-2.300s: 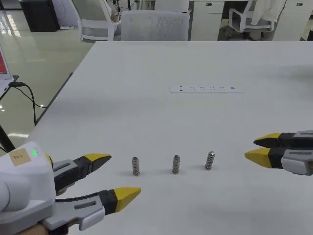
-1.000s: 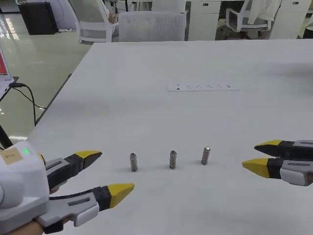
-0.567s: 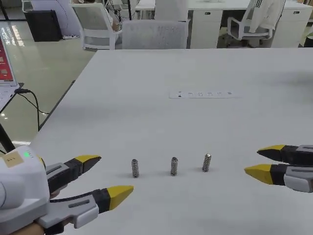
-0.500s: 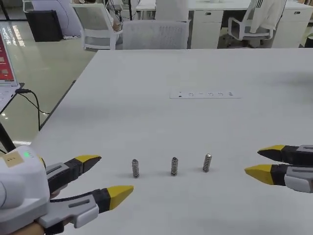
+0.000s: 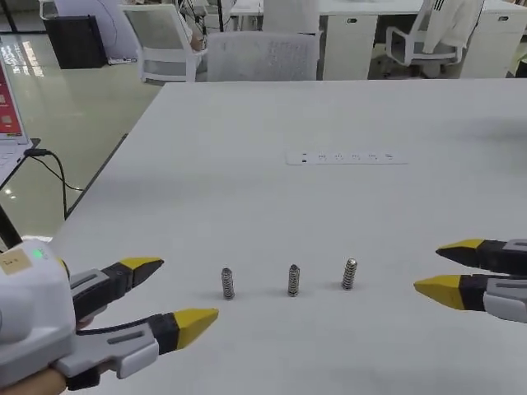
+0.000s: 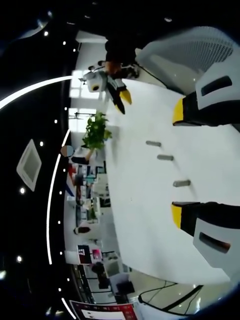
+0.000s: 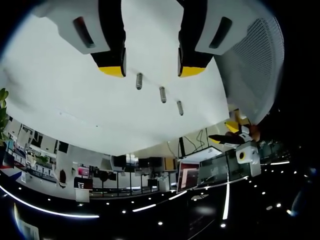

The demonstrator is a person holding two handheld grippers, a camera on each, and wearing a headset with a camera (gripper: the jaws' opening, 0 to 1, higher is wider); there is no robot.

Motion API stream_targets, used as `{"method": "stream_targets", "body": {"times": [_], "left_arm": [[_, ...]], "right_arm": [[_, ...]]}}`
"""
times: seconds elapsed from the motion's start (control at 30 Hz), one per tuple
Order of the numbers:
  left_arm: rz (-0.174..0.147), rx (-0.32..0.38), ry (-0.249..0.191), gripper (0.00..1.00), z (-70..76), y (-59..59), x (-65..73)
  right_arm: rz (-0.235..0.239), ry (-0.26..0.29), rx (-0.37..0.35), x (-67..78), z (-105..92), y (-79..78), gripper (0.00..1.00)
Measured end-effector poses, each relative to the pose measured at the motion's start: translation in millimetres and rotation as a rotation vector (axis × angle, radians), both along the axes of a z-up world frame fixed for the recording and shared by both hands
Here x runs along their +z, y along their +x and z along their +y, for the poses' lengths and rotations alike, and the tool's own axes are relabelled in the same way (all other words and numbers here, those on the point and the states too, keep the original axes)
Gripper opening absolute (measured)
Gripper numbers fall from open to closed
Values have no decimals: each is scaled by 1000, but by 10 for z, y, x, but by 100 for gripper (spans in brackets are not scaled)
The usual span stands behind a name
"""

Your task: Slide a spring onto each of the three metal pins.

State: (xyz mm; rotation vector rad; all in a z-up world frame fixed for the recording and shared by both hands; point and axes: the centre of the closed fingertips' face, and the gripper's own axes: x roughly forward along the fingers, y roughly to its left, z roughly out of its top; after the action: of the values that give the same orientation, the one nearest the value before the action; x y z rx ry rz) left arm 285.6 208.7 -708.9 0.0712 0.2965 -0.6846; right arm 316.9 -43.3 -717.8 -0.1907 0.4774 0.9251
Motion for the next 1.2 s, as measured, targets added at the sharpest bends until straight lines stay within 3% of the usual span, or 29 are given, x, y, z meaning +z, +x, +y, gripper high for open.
{"method": "stream_targets", "body": {"times": [0.2,0.67,1.2], "left_arm": [[-3,7,-1,57,25,82,16],[21,-10,0,60,3,173,-95],[31,-31,-8,63,-47,192,-121]], "right_arm": [[-3,8,14,1,28,35,42],[14,9,44,-109,88,77,46],[17,16,60,-135,116,128,50]]}}
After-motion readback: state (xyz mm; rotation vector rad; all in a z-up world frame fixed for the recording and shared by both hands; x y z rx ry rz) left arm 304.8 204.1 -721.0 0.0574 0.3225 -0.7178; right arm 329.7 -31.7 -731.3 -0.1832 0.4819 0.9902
